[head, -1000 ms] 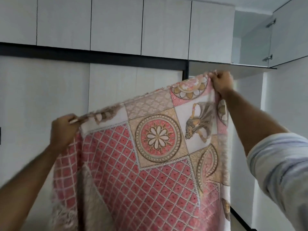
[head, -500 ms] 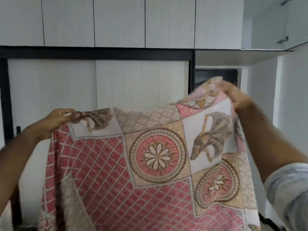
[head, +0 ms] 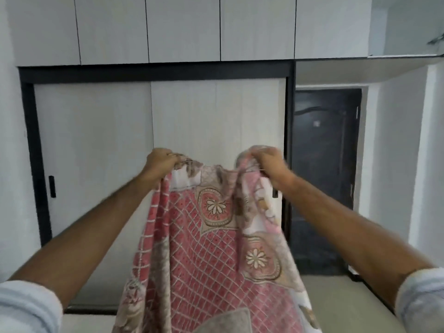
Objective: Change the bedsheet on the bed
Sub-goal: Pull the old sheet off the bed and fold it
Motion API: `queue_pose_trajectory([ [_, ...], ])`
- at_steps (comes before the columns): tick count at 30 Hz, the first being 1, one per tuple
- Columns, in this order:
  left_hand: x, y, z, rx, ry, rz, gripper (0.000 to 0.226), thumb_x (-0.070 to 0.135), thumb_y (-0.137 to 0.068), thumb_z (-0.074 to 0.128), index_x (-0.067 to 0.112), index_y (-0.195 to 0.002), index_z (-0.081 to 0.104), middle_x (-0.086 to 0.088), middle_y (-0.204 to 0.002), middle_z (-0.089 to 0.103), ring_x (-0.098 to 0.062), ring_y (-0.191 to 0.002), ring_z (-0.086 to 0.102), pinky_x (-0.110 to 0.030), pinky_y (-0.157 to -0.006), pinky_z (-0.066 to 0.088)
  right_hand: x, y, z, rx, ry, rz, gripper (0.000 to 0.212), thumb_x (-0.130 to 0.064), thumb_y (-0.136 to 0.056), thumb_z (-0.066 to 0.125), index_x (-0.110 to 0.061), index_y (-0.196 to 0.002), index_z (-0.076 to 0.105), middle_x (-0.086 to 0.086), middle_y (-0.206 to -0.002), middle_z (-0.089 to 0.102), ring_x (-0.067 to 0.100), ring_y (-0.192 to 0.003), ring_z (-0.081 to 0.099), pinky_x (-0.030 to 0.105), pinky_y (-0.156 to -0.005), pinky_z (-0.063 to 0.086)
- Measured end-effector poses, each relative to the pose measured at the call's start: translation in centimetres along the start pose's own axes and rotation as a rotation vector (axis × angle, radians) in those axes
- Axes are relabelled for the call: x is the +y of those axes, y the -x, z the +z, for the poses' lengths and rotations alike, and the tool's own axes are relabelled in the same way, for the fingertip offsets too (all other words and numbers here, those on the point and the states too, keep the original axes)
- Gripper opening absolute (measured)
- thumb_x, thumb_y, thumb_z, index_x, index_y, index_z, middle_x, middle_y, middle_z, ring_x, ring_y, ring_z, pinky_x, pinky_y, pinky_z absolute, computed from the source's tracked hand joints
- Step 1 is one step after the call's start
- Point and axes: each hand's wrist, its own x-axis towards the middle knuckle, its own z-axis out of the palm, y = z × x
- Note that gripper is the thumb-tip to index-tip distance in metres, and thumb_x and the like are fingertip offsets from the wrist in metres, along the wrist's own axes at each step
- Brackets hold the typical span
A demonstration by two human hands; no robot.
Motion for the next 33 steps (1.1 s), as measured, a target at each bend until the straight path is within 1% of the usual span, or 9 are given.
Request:
queue_pose_trajectory([
  [2,1.8,0.7,2.9,-0.066,0.047,0.092,0.027,0.019,-0.085,0.078,0.015,-0.062,0.065,0.006,-0.061,0.066,-0.013,-0.065,0.061,-0.023,-0.063,0.044,-0.6,2.4,4.4,-0.17,0.002,-0.082,0.019,-0.004,-0.093,0.063,-0.009,-0.111,0.066,0.006,-0.087,0.068,0.006,-0.066,0.065,0.022,-0.055,0.05],
  [5,3.7,1.7,4.9,-0.115,0.051,0.251,0.018,0.021,-0.089,0.074,0.021,-0.071,0.072,0.002,-0.073,0.072,-0.011,-0.07,0.065,-0.027,-0.069,0.049,-1.4,2.5,6.7,-0.385,0.122,-0.133,0.05,-0.012,-0.096,0.065,-0.014,-0.143,0.046,0.005,-0.11,0.067,0.009,-0.083,0.067,0.017,-0.063,0.051],
  [9,4.1,3.0,3.6,-0.243,0.224,0.298,0.013,0.02,-0.092,0.075,0.008,-0.092,0.075,-0.013,-0.094,0.076,-0.017,-0.081,0.071,-0.033,-0.077,0.058,-2.0,1.7,5.0,-0.537,0.24,-0.13,0.016,-0.017,-0.098,0.063,-0.007,-0.109,0.069,0.006,-0.098,0.075,0.019,-0.086,0.073,0.026,-0.071,0.056],
  [14,3.0,5.4,4.4,-0.308,0.308,0.24,0.028,0.011,-0.091,0.073,0.02,-0.111,0.056,-0.008,-0.103,0.072,-0.017,-0.077,0.072,-0.03,-0.066,0.06,-1.1,0.7,5.0,-0.228,0.372,-0.254,0.014,-0.024,-0.096,0.062,-0.02,-0.097,0.076,-0.003,-0.094,0.076,0.015,-0.091,0.071,0.035,-0.085,0.056],
  [18,-0.3,8.3,6.7,-0.34,0.252,0.156,0.042,0.008,-0.09,0.072,0.026,-0.12,0.049,-0.001,-0.112,0.068,-0.014,-0.088,0.074,-0.027,-0.07,0.06,-2.1,-0.7,4.1,-0.018,0.381,-0.272,0.015,-0.02,-0.098,0.059,-0.016,-0.1,0.074,0.003,-0.096,0.076,0.019,-0.092,0.07,0.033,-0.085,0.054],
  [22,-1.6,11.5,9.6,-0.332,0.247,0.229,0.054,0.025,-0.085,0.082,0.035,-0.126,0.047,0.014,-0.108,0.071,0.0,-0.089,0.073,-0.021,-0.075,0.06,-3.6,-1.8,3.5,0.065,0.392,-0.339,0.023,-0.015,-0.099,0.055,-0.015,-0.113,0.073,0.005,-0.11,0.074,0.021,-0.102,0.069,0.038,-0.095,0.053],
  [26,-2.6,13.3,11.3,-0.195,0.056,0.399,0.048,0.043,-0.089,0.075,0.03,-0.122,0.042,0.012,-0.118,0.07,-0.005,-0.093,0.073,-0.028,-0.077,0.062,-4.7,-3.1,2.3,0.172,0.37,-0.339,0.026,-0.015,-0.1,0.053,-0.013,-0.119,0.071,0.005,-0.113,0.073,0.021,-0.103,0.069,0.039,-0.097,0.054],
  [30,-1.9,13.8,11.5,-0.2,0.35,0.316,0.038,0.027,-0.094,0.072,0.022,-0.119,0.045,0.005,-0.112,0.072,-0.008,-0.087,0.075,-0.03,-0.072,0.063,-5.4,-3.9,1.0,0.208,0.43,-0.345,0.028,-0.014,-0.101,0.052,-0.01,-0.123,0.069,0.005,-0.115,0.072,0.016,-0.102,0.067,0.032,-0.097,0.052],
  [33,-2.1,13.4,11.5,-0.271,0.442,0.185,0.043,0.028,-0.089,0.077,0.018,-0.122,0.05,0.007,-0.11,0.072,-0.004,-0.087,0.074,-0.021,-0.071,0.06,-5.5,-4.1,-0.4,0.265,0.462,-0.339,0.026,-0.013,-0.101,0.052,-0.005,-0.12,0.068,0.008,-0.111,0.072,0.013,-0.093,0.063,0.019,-0.083,0.049],
])
